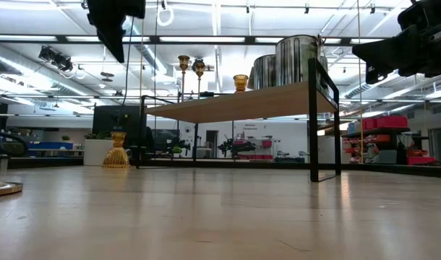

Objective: Pick & Place candle stick holders
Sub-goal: Put the top yellow candle holder on the shelf aligned with the other yellow candle holder

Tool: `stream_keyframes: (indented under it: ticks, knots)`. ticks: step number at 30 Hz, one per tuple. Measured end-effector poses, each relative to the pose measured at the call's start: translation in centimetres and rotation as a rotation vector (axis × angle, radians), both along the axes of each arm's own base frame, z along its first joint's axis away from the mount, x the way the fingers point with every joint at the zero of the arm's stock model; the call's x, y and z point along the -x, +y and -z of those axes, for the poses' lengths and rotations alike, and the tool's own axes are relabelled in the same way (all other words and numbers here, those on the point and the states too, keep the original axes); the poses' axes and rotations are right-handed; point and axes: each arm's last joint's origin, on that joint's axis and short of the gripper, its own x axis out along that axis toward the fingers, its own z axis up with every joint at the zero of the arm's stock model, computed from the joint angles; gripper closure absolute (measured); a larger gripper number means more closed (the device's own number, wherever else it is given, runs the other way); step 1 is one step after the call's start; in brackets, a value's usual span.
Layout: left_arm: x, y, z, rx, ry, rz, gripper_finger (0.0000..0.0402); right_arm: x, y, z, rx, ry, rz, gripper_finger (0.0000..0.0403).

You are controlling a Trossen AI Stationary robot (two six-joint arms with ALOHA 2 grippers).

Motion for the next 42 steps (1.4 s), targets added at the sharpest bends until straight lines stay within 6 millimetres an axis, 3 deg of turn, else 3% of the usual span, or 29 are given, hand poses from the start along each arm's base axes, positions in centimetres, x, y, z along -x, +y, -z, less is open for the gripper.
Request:
stream_keyframes:
  ticks: [13, 21, 32, 37, 42]
  knots:
    - [2.2, 4.9, -0.1, -0.091, 0.023, -0.289, 0.0225, 0.0, 0.0, 0.0, 0.000, 0.000, 0.000, 0.0400]
    - [2.5, 6.1, 0.1, -0.046, 0.015, -0.227, 0.0218, 0.0, 0.0, 0.0, 0.000, 0.000, 0.000, 0.0400]
    - [2.5, 7.4, 6.1, 0.001, 0.074, -0.136, 0.0134, 0.0, 0.0, 0.0, 0.000, 0.000, 0.000, 0.0400]
    - [3.1, 7.9, 8.5, 0.017, 0.107, -0.124, 0.0127, 0.0, 0.0, 0.0, 0.000, 0.000, 0.000, 0.0400]
    - [3.2, 8.5, 9.4, -0.016, 0.093, -0.143, 0.0135, 0.0, 0.0, 0.0, 0.000, 0.000, 0.000, 0.0400]
